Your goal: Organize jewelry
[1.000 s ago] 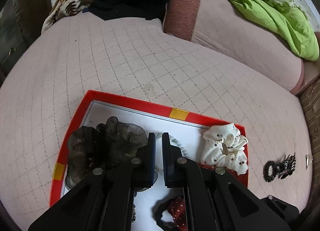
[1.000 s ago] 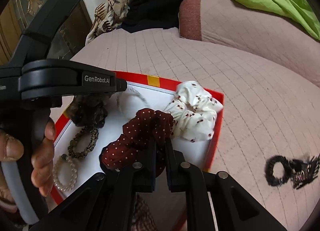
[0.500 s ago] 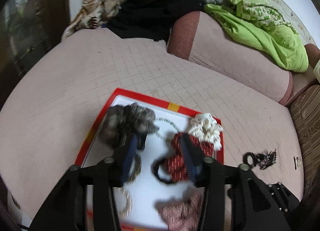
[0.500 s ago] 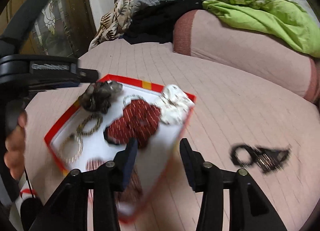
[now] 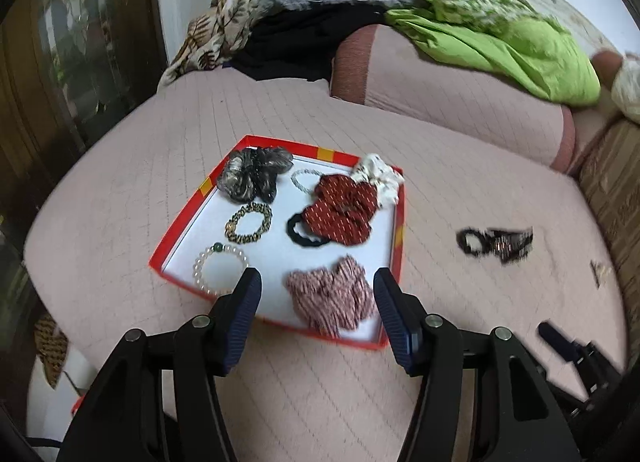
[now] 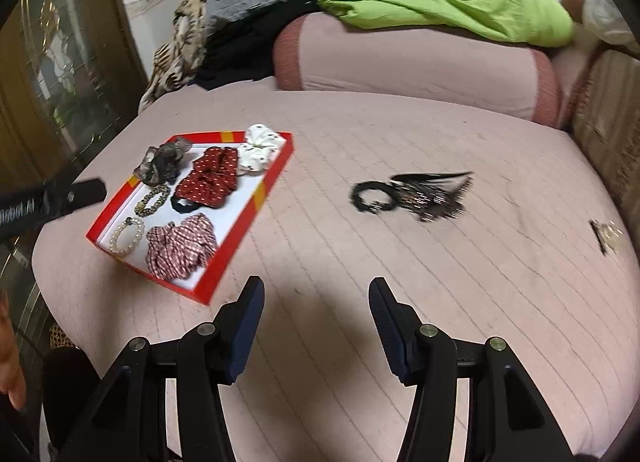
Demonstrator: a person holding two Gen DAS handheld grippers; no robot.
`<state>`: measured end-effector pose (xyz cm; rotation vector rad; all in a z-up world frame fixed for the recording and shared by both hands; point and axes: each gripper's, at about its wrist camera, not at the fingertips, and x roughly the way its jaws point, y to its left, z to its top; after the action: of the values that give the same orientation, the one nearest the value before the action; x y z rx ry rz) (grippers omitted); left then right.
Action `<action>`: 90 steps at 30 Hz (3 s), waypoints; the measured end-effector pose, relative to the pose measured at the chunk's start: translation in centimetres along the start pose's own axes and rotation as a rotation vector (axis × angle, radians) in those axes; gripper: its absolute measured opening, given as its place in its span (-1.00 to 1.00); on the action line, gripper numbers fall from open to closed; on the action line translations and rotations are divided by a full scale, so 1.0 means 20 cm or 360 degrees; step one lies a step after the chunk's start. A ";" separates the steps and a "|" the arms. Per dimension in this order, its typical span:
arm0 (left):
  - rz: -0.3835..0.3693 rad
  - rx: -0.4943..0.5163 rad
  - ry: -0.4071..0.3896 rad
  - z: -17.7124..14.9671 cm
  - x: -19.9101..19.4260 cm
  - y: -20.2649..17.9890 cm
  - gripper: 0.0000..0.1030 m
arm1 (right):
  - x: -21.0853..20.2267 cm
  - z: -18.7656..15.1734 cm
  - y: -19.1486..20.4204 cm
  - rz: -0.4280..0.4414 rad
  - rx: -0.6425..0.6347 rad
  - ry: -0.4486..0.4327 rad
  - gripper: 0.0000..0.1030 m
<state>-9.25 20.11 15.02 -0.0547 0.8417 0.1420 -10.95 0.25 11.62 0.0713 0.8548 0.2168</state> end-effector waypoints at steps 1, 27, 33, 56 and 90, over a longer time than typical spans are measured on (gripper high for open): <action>0.0025 0.0025 -0.0009 -0.02 -0.02 -0.02 0.12 | -0.02 -0.01 -0.01 -0.0015 0.0008 -0.0008 0.14; -0.0057 0.0227 -0.0020 -0.20 -0.20 -0.26 0.13 | -0.18 -0.13 -0.17 -0.0154 0.0179 -0.0019 0.15; -0.0050 0.0224 0.0006 -0.21 -0.17 -0.26 0.13 | -0.16 -0.13 -0.18 -0.0185 0.0182 -0.0002 0.15; -0.0090 0.0287 0.0059 -0.25 -0.10 -0.32 0.13 | -0.08 -0.15 -0.18 -0.0213 0.0171 0.0039 0.23; -0.0087 0.0393 0.0149 -0.32 0.07 -0.54 0.13 | -0.03 -0.23 -0.44 -0.0214 0.0306 -0.0179 0.34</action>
<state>-11.42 8.97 9.69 0.1484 0.9449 -0.0168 -13.33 -8.49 7.69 0.2033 0.7633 0.0038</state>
